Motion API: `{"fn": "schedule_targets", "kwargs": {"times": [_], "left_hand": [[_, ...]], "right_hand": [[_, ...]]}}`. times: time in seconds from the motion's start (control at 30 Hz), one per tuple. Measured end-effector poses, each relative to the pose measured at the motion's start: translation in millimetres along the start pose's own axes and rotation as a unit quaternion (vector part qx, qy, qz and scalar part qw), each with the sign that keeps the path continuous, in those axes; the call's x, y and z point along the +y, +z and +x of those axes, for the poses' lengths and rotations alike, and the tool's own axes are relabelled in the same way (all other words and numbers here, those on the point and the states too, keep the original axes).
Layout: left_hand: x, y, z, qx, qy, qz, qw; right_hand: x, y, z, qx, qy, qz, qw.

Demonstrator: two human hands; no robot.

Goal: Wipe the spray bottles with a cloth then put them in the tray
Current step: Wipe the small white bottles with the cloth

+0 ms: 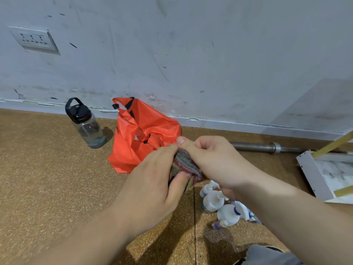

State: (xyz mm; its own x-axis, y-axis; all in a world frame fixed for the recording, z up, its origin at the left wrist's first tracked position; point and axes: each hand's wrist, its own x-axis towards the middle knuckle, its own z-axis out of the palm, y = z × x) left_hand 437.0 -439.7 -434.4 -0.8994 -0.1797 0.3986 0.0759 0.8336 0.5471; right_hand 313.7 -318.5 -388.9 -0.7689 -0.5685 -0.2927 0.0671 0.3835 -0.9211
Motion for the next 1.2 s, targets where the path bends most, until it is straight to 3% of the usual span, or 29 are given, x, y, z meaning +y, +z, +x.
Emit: {"fn": "schedule_targets", "kwargs": {"times": [0.07,0.13,0.23,0.27,0.3,0.33,0.4,0.43,0.5,0.57,0.7,0.8,0.93,1.2], "left_hand": [[-1,1,2,-0.006,-0.052,-0.060,0.997],[0,0,9,-0.026,-0.155,-0.163,0.974],[4,-3,21,-0.001,-0.363,-0.332,0.870],[8,-5,22,-0.009,-0.386,-0.357,0.851],[11,-4,22,-0.017,-0.374,-0.364,0.853],[13,-2,18,-0.021,-0.329,-0.331,0.884],[17,0,8,-0.038,-0.184,-0.124,0.974],[16,2,3,-0.044,-0.123,0.007,0.991],[12,4,3,-0.045,-0.080,0.075,0.993],[13,-2,7,-0.049,-0.104,0.005,0.993],[18,-1,12,-0.038,-0.162,-0.217,0.962],[26,-8,17,-0.045,-0.229,-0.314,0.920],[23,-19,23,-0.047,-0.263,-0.374,0.888],[24,-18,27,-0.029,-0.414,-0.454,0.788]], "right_hand": [[-4,0,-2,-0.021,0.022,0.027,0.999],[-7,-2,-3,-0.019,0.037,0.019,0.999],[-11,-8,1,0.004,0.048,0.014,0.999],[-13,-11,3,0.014,0.048,0.022,0.999],[-15,-15,6,0.024,0.048,0.028,0.998],[-16,-18,7,0.034,0.050,0.029,0.998],[-15,-20,9,0.046,0.053,0.029,0.997],[-14,-19,8,0.045,0.056,0.035,0.997],[-12,-15,3,0.034,0.065,0.044,0.996],[-11,-13,-2,0.016,0.075,0.050,0.996],[-17,-23,0,-0.041,0.088,0.027,0.995],[-21,-28,3,-0.106,0.077,0.062,0.989],[-22,-34,6,-0.144,0.041,0.094,0.984],[-8,-21,0,-0.099,-0.057,0.036,0.993]]}}
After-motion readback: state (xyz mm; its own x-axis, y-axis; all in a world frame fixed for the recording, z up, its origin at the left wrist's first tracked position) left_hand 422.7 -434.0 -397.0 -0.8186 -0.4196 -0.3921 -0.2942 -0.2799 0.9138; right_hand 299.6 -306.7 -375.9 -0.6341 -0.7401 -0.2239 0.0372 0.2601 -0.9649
